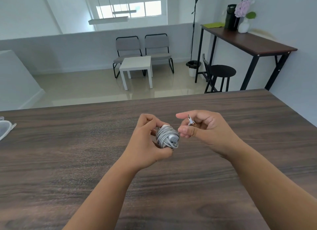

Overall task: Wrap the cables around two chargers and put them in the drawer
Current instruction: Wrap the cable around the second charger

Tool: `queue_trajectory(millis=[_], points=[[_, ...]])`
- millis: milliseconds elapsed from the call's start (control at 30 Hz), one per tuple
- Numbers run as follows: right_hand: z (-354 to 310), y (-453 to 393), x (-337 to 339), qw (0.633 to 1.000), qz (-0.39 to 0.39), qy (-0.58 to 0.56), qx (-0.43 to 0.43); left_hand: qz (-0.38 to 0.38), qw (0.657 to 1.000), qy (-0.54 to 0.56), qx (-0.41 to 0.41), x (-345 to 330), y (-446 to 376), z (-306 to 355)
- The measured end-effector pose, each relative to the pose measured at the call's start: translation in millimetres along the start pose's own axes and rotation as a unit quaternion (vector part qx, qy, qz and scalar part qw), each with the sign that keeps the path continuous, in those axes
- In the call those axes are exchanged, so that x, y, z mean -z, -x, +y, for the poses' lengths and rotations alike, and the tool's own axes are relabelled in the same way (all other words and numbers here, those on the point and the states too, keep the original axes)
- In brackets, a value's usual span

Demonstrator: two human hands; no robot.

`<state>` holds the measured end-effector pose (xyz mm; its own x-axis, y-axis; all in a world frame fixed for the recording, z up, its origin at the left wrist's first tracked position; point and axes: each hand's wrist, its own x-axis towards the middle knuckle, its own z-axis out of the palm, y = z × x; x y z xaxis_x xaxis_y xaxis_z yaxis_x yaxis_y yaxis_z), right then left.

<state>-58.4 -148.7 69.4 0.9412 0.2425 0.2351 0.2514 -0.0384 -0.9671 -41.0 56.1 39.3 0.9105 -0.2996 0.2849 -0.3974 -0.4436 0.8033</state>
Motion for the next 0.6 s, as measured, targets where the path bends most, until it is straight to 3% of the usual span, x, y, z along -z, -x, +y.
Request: queue_trajectory(millis=[267, 600], points=[[-6, 3, 3, 0.996, 0.04, -0.078, 0.009, -0.029, 0.999, 0.034, -0.005, 6, 2, 10], [-19, 2, 11, 0.994, -0.024, 0.101, 0.018, -0.049, 0.999, 0.01, 0.005, 8, 2, 13]])
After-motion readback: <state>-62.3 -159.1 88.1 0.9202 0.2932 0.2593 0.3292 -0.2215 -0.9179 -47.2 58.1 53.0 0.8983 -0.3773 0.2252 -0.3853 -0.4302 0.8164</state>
